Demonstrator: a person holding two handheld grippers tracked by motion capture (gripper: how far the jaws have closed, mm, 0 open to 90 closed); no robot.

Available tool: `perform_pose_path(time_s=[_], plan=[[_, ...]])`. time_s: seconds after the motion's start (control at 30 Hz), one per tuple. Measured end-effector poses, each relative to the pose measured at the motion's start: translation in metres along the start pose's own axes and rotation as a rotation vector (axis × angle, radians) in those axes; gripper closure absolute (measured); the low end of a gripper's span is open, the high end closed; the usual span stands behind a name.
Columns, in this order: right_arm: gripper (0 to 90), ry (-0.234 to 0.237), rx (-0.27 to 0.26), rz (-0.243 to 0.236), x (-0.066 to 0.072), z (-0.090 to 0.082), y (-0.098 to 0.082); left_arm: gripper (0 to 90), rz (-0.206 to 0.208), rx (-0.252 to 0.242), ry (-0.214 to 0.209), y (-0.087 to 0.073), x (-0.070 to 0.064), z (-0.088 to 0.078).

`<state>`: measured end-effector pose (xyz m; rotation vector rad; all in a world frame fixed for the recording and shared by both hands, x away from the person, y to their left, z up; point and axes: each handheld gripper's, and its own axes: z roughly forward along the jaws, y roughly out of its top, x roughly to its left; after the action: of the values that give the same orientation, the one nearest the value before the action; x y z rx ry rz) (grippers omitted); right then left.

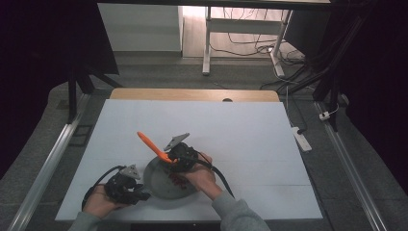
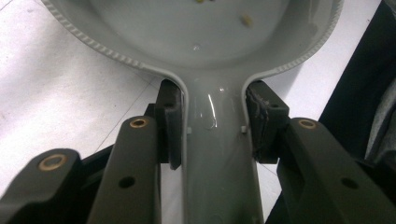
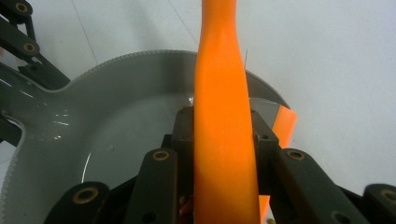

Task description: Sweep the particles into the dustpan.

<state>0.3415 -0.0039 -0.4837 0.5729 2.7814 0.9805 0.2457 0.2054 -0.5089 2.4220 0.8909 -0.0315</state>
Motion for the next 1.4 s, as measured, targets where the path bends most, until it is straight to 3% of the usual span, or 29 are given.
perform_pose_path(time_s=[0.13,0.2,0.3,0.37,0.43,0.47,0.53,0.57,0.77,0.83,0.93,1.13,1.2,1.4], plan=[[70.8,0.040,-0.011,0.019,0.001,-0.002,0.000,61.7,0.004,0.001,-0.001,0.000,0.001,0.000],[70.8,0.071,-0.057,0.047,0.000,-0.010,0.001,61.7,0.002,0.001,-0.001,-0.001,0.001,0.001],[70.8,0.040,-0.090,0.049,-0.006,-0.020,0.001,61.7,0.002,0.003,-0.001,-0.001,0.001,0.001],[70.8,-0.041,-0.099,0.084,-0.019,-0.034,-0.002,61.7,0.002,0.003,-0.001,-0.001,0.001,0.002],[70.8,-0.091,-0.082,0.111,-0.029,-0.040,-0.007,61.7,0.001,0.003,-0.001,-0.001,0.001,0.001],[70.8,-0.091,-0.082,0.111,-0.029,-0.040,-0.007,61.7,0.001,0.003,0.000,-0.001,0.001,0.001],[70.8,-0.149,-0.050,0.136,-0.038,-0.043,-0.014,61.7,-0.004,-0.002,0.001,-0.001,0.000,0.001],[70.8,-0.181,-0.018,0.173,-0.046,-0.043,-0.023,61.7,0.001,-0.001,0.002,-0.001,-0.001,0.000],[70.8,-0.239,0.040,0.239,-0.062,-0.036,-0.043,61.7,0.004,0.007,0.002,-0.004,-0.002,-0.005],[70.9,-0.235,0.034,0.261,-0.064,-0.033,-0.046,61.7,0.004,0.008,0.002,-0.004,-0.001,-0.005],[70.9,-0.192,0.031,0.265,-0.056,-0.029,-0.042,61.7,0.004,0.009,0.002,-0.004,-0.002,-0.004],[70.8,-0.167,0.025,0.255,-0.034,-0.020,-0.035,61.8,-0.001,0.009,0.001,-0.004,-0.002,-0.003],[70.8,-0.176,0.023,0.221,-0.024,-0.017,-0.032,61.8,-0.003,0.008,0.002,-0.003,-0.002,-0.003],[70.8,-0.170,0.005,0.216,-0.011,-0.012,-0.027,61.8,-0.002,0.012,0.001,-0.004,-0.002,-0.003]])
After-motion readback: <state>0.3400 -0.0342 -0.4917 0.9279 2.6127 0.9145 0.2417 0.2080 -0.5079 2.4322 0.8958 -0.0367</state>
